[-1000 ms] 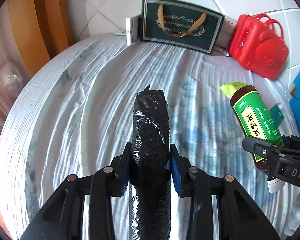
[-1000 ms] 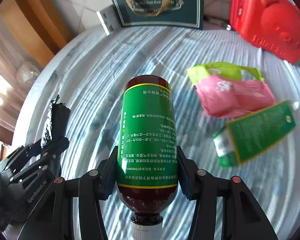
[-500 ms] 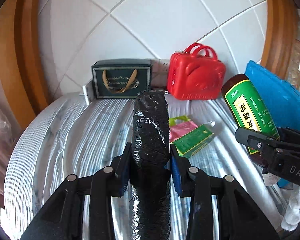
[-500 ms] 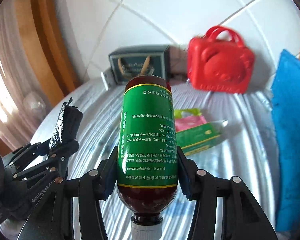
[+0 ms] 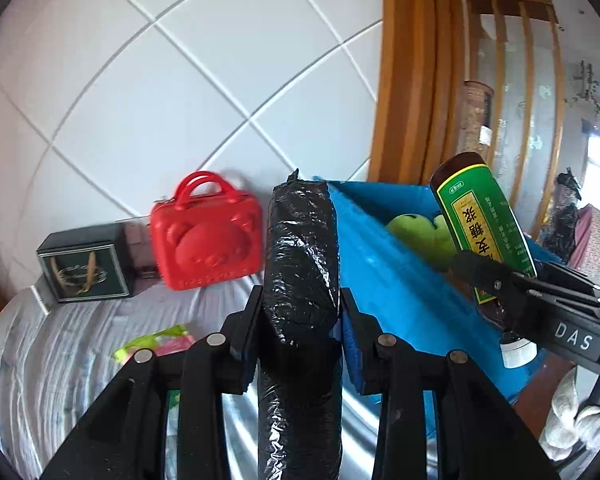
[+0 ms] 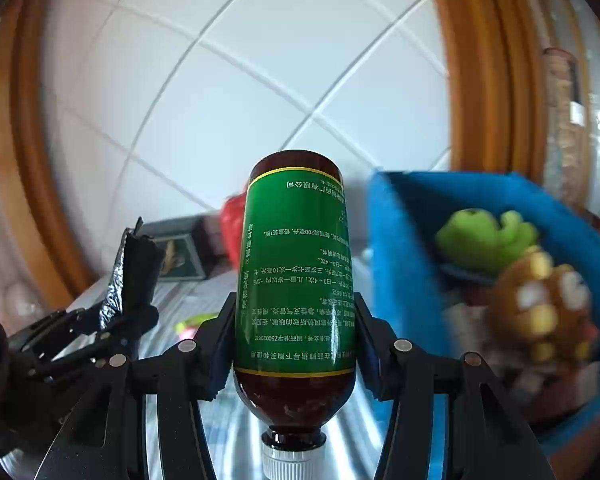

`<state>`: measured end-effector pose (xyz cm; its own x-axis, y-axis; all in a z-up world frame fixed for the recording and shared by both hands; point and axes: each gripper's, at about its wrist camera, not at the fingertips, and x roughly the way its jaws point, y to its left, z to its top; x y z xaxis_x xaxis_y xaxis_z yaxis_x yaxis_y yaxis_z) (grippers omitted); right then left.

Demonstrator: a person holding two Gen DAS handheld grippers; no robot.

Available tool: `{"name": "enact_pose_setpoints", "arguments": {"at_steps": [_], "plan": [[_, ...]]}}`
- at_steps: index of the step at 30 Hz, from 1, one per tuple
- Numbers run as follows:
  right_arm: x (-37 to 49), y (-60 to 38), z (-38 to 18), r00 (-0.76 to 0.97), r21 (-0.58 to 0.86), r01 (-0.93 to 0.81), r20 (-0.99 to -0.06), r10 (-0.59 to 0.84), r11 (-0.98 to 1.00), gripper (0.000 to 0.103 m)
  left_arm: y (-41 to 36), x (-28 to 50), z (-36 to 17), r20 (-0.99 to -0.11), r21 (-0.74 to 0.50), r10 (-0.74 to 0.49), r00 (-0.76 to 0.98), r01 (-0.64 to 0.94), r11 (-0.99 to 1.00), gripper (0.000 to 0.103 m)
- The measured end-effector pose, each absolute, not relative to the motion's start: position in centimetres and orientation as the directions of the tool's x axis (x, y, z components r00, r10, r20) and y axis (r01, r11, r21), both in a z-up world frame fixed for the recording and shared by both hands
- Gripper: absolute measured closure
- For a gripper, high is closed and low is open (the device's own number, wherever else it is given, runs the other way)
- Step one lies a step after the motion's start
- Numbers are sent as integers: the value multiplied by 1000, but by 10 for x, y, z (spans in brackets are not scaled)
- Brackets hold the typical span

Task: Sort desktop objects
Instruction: 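Carry both held items over the blue bin and open both tools to drop them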

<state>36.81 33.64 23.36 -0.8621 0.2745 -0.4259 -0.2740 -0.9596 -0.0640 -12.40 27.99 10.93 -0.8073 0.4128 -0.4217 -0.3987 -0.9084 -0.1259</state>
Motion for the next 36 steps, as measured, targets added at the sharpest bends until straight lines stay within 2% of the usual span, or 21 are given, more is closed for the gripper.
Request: {"name": "enact_pose_setpoints", "arguments": {"at_steps": [8,11,15,21,24,27,36], "plan": [[434,475,278,-815,-93,-440,-376,441,-893,52,430,-132,129,-434,-126,502,-748,-502,-856,69],[445,526,283,-778,-122,-488,-389,493,-865,52,471,-135,130,-468,-107,487,-738,-500,-859,69],[444,589,272,-711,-159,-526,-457,534,-836,52,510,-140,122,-531,-80,456,-714,-494,-866,69],[441,640,246,-640,-189,-541,-540,547,-819,52,532,-151,104,-604,-59,411,-683,-476,-878,69],[446,646,243,-639,-186,-525,-558,530,-830,52,537,-149,105,-598,-31,384,-704,-458,-888,69],[449,644,242,-609,-233,-546,-550,572,-805,52,538,-151,103,-611,-24,366,-702,-445,-895,69],[454,657,236,-590,-216,-544,-589,552,-811,52,538,-149,102,-600,12,317,-734,-404,-914,68]]}}
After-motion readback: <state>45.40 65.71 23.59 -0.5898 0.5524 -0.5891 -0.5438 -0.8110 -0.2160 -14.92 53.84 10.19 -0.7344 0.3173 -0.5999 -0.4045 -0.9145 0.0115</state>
